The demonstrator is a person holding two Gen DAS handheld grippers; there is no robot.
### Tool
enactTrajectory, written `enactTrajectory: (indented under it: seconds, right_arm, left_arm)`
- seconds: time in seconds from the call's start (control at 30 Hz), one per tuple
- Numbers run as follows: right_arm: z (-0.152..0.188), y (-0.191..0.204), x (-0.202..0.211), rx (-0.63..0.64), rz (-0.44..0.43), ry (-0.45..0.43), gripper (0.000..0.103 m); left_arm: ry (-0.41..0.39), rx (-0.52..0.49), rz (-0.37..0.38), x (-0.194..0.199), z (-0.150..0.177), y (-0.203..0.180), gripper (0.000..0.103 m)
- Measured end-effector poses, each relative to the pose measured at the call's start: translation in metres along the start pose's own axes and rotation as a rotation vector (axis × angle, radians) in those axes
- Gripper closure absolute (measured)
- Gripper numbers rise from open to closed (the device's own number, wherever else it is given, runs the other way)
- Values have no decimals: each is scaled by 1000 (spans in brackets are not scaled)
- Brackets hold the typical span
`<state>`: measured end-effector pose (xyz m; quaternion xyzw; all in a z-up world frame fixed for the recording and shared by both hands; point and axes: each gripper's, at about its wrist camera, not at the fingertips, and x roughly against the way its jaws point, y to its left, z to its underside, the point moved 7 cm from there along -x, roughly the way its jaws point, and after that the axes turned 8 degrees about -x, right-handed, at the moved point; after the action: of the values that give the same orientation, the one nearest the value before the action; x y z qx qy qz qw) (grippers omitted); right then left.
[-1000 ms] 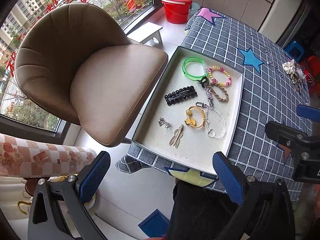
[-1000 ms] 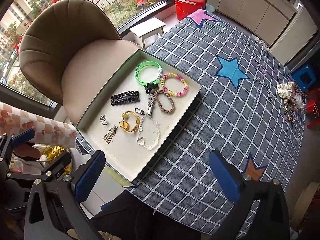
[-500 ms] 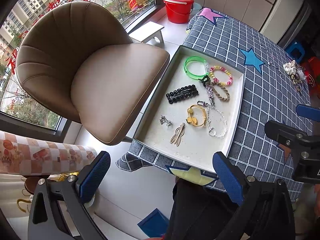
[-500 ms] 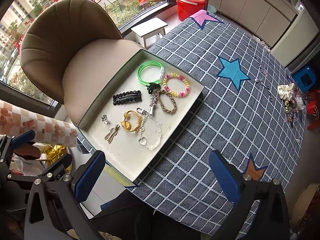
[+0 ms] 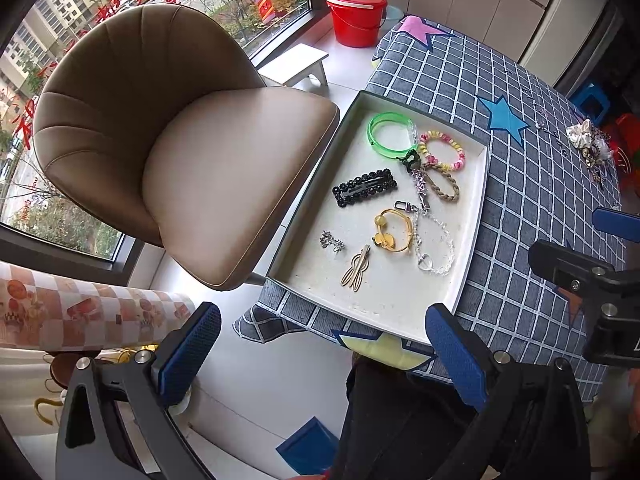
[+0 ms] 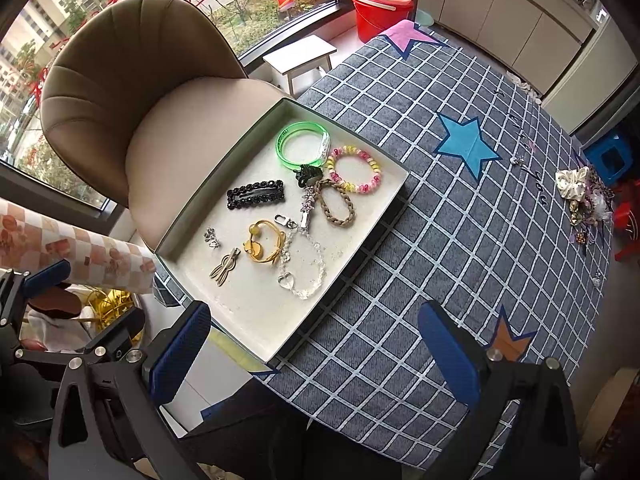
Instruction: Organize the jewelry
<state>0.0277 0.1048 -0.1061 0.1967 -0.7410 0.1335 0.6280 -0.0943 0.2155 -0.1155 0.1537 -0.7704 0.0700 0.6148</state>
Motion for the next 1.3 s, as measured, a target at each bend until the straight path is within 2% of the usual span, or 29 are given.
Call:
enactTrajectory:
  seconds: [1.3]
  right_arm:
    - [1, 2, -3, -1, 2, 5, 0]
  left_arm:
    - [2, -1, -2, -2, 0, 1, 0]
